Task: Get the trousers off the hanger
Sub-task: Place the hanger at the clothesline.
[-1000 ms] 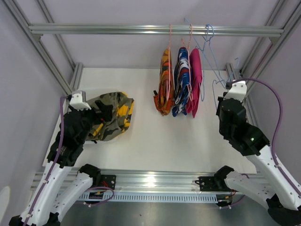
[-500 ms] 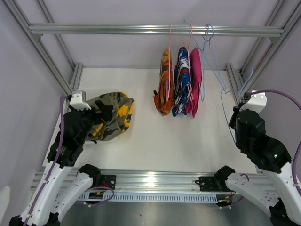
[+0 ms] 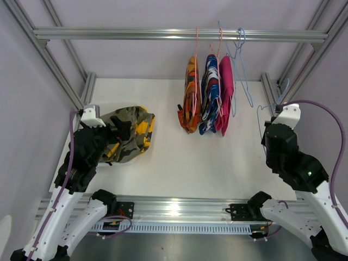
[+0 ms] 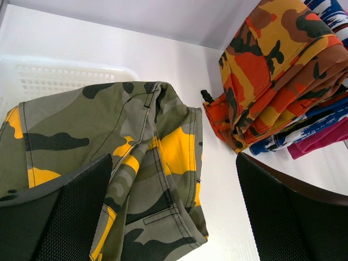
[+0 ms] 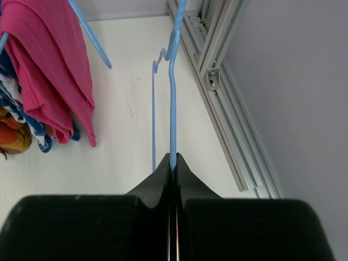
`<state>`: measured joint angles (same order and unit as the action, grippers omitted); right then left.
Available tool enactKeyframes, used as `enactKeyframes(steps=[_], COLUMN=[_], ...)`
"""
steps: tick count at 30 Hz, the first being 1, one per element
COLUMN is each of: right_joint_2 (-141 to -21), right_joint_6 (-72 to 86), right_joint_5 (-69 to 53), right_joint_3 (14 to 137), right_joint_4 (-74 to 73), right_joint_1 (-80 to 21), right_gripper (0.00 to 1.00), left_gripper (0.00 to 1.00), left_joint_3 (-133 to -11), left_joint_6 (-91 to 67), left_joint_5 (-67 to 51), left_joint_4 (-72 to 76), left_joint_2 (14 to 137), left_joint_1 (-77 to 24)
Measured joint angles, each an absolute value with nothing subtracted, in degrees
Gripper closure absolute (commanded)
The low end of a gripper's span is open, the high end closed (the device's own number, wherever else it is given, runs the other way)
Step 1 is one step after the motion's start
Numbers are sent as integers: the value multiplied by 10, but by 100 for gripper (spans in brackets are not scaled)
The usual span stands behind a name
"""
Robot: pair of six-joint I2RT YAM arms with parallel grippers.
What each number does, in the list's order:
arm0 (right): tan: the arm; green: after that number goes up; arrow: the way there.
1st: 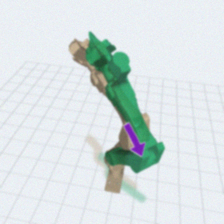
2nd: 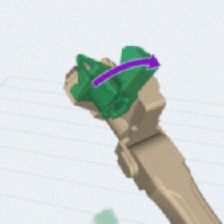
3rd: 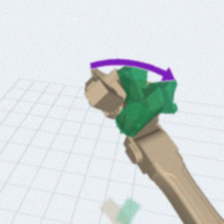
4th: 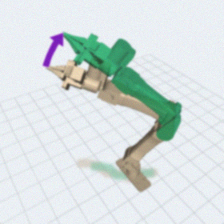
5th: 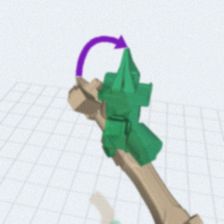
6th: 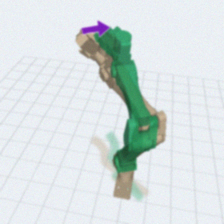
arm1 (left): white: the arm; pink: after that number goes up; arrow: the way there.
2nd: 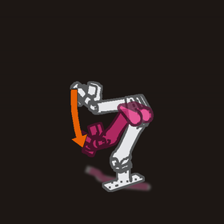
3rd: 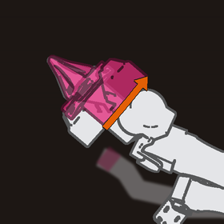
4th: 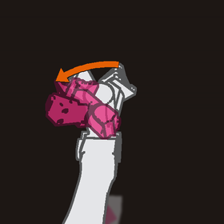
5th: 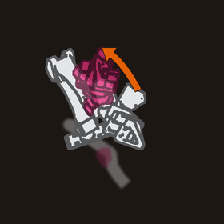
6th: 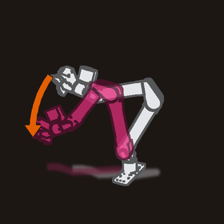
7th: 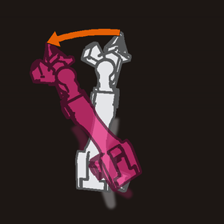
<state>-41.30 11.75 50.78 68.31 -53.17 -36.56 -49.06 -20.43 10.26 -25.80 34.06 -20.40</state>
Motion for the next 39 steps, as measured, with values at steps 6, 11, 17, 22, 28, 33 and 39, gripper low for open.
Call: enactKeyframes(steps=[6, 11, 17, 22, 28, 33, 39], right_joint_2=[-479, -531, -566, -582, -610, -640, -674], right_joint_6=[82, 63, 51, 41, 21, 5, 1], right_joint_5=[495, 434, 361, 310, 273, 248, 214], right_joint_3=[701, 728, 759, 790, 832, 852, 883], right_joint_4=[-455, -407, -378, -346, -308, -286, -270], right_joint_1=[-327, -239, -183, -164, -147, -132, -110], right_gripper=[100, 100, 100, 100, 100, 100, 100], left_gripper=[1, 1, 1, 1, 1, 1, 1], left_joint_3=[-491, -491, -491, -491, -490, -490, -490], left_joint_6=[-204, -204, -203, -203, -199, -198, -198], left_joint_5=[103, 103, 103, 103, 103, 103, 103], left_joint_4=[-258, -258, -258, -258, -258, -258, -258], left_joint_2=[340, 338, 337, 337, 336, 330, 326], left_joint_1=[-204, -204, -204, -204, -204, -204, -204])
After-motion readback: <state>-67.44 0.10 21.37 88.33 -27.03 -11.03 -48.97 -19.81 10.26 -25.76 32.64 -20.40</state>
